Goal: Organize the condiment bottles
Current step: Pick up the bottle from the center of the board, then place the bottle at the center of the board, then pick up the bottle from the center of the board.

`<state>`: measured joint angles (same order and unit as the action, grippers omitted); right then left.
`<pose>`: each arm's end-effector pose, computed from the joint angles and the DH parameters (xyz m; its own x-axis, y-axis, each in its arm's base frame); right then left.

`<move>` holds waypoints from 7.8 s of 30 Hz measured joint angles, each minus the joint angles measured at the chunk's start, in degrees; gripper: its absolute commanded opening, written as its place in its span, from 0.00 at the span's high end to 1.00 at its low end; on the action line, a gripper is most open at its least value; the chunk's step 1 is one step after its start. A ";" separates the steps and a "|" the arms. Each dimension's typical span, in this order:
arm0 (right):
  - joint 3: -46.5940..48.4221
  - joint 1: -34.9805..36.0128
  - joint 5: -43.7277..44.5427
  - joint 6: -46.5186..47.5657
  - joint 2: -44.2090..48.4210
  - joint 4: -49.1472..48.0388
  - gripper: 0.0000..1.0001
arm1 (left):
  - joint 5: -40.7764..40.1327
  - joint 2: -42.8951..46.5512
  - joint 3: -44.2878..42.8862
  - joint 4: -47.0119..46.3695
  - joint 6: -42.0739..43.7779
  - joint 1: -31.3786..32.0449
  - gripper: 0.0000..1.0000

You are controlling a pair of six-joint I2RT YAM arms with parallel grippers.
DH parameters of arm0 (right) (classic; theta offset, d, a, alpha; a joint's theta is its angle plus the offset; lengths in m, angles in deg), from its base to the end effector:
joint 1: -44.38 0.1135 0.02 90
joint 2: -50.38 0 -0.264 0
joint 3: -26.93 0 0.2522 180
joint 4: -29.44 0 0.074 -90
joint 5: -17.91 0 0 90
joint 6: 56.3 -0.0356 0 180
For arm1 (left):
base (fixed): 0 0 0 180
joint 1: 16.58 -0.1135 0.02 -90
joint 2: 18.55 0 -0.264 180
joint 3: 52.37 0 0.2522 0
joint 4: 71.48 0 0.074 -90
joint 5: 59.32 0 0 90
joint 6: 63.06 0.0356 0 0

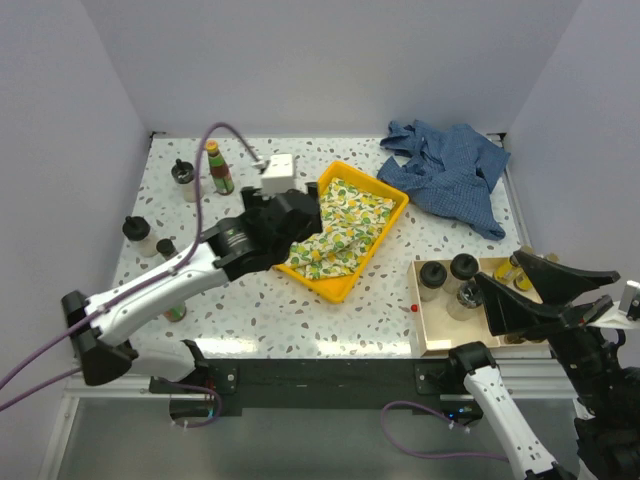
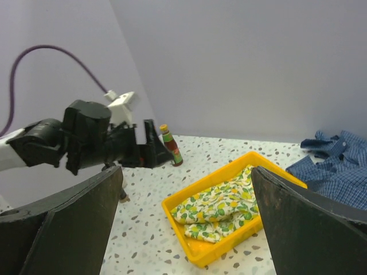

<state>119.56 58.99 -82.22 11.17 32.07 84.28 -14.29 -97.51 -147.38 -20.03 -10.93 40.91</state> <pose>-0.0593 -0.0090 0.4756 0.1414 0.4267 -0.8933 -0.5012 0.8090 0.3071 0.1785 -0.2333 0.3849 -0.4219 -0.1460 -0.8948 0.0354 0.9835 -0.1772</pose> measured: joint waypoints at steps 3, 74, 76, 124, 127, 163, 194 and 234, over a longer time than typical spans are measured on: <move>-1.44 0.00 -0.13 -0.26 -0.33 -0.04 0.01 | -5.35 10.12 7.87 7.89 -10.01 -2.27 0.10; -8.87 0.00 -2.10 0.72 -0.57 -2.60 0.01 | 3.69 24.94 26.08 35.69 -25.86 -54.12 1.00; -8.87 0.00 -2.10 0.70 -0.57 -2.64 0.01 | 5.27 25.68 26.08 35.28 -23.91 -54.10 1.00; -10.54 0.00 0.61 1.42 -1.57 -1.75 0.01 | 41.86 3.78 2.97 -0.33 20.87 -7.41 1.00; -9.84 0.00 1.73 1.86 -1.40 -1.68 0.01 | 40.54 -0.20 2.82 -5.01 21.18 -1.92 1.00; -8.35 0.00 4.48 3.37 0.02 -1.20 0.01 | 34.82 -22.62 -6.64 -22.03 25.40 8.55 0.00; -15.87 4.50 4.70 0.68 -36.87 4.79 0.32 | 19.12 7.96 22.12 -20.37 35.04 -8.59 0.00; -9.27 22.16 24.65 0.44 -54.31 16.11 0.70 | 12.28 8.74 22.12 -20.33 36.11 -6.78 0.00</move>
<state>110.29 81.16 -57.57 11.61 -22.24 100.39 -2.01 -88.77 -125.26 -40.36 25.18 34.14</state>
